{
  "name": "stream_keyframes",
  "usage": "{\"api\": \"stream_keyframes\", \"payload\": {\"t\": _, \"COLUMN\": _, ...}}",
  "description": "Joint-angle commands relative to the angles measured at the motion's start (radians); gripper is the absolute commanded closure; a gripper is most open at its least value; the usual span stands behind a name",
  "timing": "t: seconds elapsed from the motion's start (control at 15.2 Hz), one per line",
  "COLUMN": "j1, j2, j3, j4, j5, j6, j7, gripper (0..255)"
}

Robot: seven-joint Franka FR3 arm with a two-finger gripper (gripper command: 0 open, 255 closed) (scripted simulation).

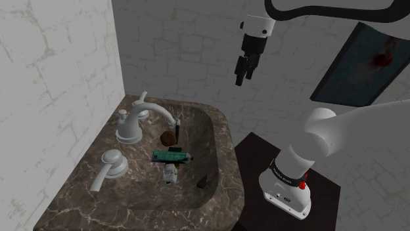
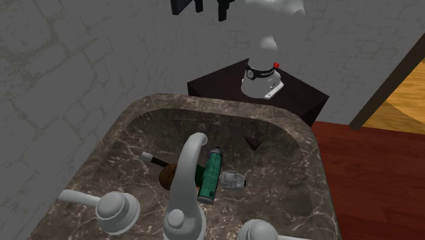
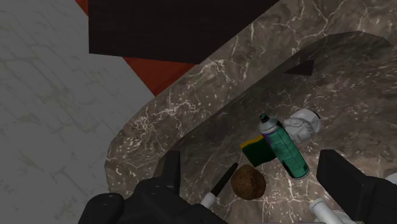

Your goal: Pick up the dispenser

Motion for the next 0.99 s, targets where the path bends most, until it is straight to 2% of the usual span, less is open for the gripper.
{"api": "stream_keyframes", "payload": {"t": 0.0, "j1": 0.0, "j2": 0.0, "j3": 0.0, "j4": 0.0, "j5": 0.0, "j6": 0.0, "j7": 0.0, "gripper": 0}}
{"api": "stream_keyframes", "payload": {"t": 0.46, "j1": 0.02, "j2": 0.063, "j3": 0.16, "j4": -0.124, "j5": 0.085, "j6": 0.177, "j7": 0.21, "gripper": 0}}
{"api": "stream_keyframes", "payload": {"t": 0.92, "j1": 0.024, "j2": 0.235, "j3": 0.331, "j4": -0.17, "j5": 0.145, "j6": 0.382, "j7": 0.428, "gripper": 0}}
